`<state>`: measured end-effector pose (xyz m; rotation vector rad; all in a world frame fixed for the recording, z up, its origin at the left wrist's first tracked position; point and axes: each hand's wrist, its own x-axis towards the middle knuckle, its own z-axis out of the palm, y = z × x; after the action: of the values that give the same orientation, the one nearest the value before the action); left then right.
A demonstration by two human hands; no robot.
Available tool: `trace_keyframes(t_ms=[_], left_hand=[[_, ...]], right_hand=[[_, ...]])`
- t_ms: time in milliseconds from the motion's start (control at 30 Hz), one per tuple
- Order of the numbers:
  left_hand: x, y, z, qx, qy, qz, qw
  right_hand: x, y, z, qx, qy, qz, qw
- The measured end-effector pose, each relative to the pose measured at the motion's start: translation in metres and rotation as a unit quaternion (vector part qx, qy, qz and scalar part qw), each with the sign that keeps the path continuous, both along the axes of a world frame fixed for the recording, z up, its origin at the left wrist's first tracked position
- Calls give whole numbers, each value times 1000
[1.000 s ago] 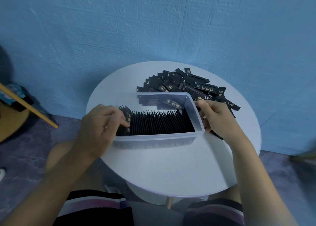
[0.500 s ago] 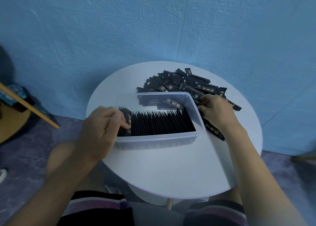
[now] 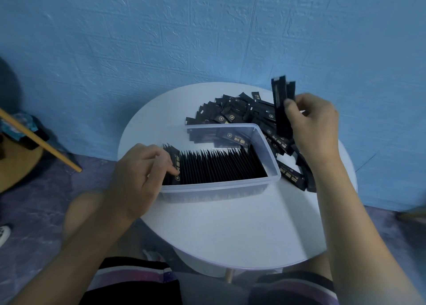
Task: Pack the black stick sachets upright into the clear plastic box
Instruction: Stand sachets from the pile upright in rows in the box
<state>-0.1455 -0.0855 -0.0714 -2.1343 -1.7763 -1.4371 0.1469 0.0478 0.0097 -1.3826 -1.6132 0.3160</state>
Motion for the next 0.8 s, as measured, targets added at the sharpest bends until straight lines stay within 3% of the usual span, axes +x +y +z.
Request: trace_keyframes(t_ms=[133,267,367,500,667,800], left_hand=[[3,-4,2,-9,21,1,1000],[4,-6,5,-27,45,-11,999],[3,-8,6,-34,54,-23,998],[0,-8,7,-38,65,-32,997],[-4,-7,7,-45,75,-56,995],[-4,-11,8,-17,126,-44,991]], right_hand=[[-44,-39,17,-93,47,154,983],[-88,-57,-2,-231,-76,228,943],[-107,-62,-11,-273,-149,247,918],[-119,-56,-22,-297,-175,278,897],[-122,-48,-26,-403,-48,334,851],[-119,-43,-22,-427,-32,360,829]])
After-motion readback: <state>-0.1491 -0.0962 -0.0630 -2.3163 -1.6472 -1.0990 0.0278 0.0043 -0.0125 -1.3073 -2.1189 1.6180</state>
